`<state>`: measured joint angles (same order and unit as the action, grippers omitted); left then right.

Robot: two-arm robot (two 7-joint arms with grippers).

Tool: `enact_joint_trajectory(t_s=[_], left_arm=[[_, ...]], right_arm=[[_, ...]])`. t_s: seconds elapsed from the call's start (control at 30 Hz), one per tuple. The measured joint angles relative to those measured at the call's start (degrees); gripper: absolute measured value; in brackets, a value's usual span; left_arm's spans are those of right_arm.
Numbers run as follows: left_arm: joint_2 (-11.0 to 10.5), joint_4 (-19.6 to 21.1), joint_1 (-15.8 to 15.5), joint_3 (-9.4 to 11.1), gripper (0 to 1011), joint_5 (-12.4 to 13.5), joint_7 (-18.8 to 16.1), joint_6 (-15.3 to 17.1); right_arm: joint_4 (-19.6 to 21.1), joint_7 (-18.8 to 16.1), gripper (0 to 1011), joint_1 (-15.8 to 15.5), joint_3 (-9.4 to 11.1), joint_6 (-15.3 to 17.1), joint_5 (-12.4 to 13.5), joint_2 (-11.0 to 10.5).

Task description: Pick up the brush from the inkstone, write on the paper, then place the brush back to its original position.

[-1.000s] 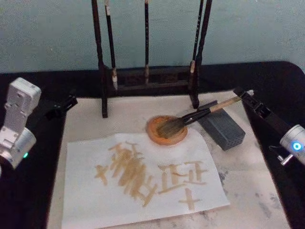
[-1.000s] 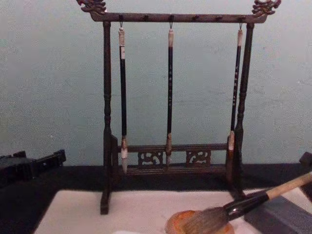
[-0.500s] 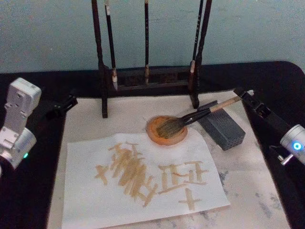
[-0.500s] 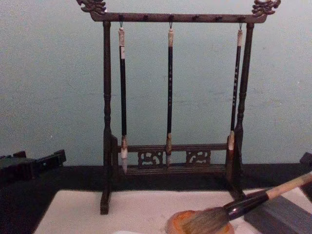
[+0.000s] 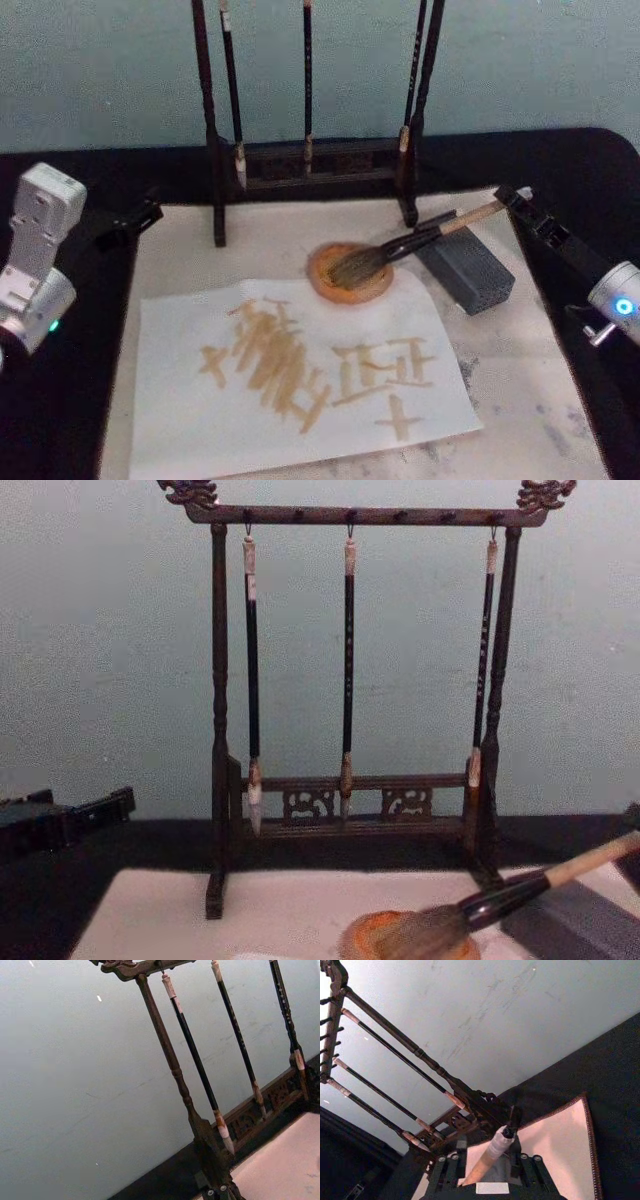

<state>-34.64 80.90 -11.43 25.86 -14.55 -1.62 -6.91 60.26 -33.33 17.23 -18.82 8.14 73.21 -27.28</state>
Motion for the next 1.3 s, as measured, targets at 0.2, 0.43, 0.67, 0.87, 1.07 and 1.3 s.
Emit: enact_joint_trajectory(t_s=[0.2, 0.43, 0.67, 0.87, 1.07, 1.3], left_arm=[[0.0, 0.0, 0.0, 0.0, 1002, 0.0, 0.0, 0.0], [0.0, 0.0, 0.0, 0.0, 1002, 0.0, 0.0, 0.0], [0.0, 0.0, 0.0, 0.0, 1002, 0.0, 0.0, 0.0], [0.0, 0.0, 0.0, 0.0, 1002, 0.0, 0.0, 0.0], [0.0, 0.0, 0.0, 0.0, 1002, 0.0, 0.0, 0.0], [0.0, 0.0, 0.0, 0.0, 1002, 0.0, 0.0, 0.0]], right_arm=[[0.0, 0.0, 355, 0.0, 0.0, 0.0, 0.0, 0.0], [0.0, 0.0, 226, 0.0, 0.0, 0.0, 0.0, 0.0], [0.0, 0.0, 217, 0.0, 0.0, 0.0, 0.0, 0.0], [0.0, -0.2, 210, 0.0, -0.1, 0.0, 0.0, -0.1], [0.8, -1.7, 193, 0.0, -0.2, 0.1, 0.4, -0.4], [2.8, -3.0, 173, -0.4, -0.4, 0.2, 1.4, -1.0]])
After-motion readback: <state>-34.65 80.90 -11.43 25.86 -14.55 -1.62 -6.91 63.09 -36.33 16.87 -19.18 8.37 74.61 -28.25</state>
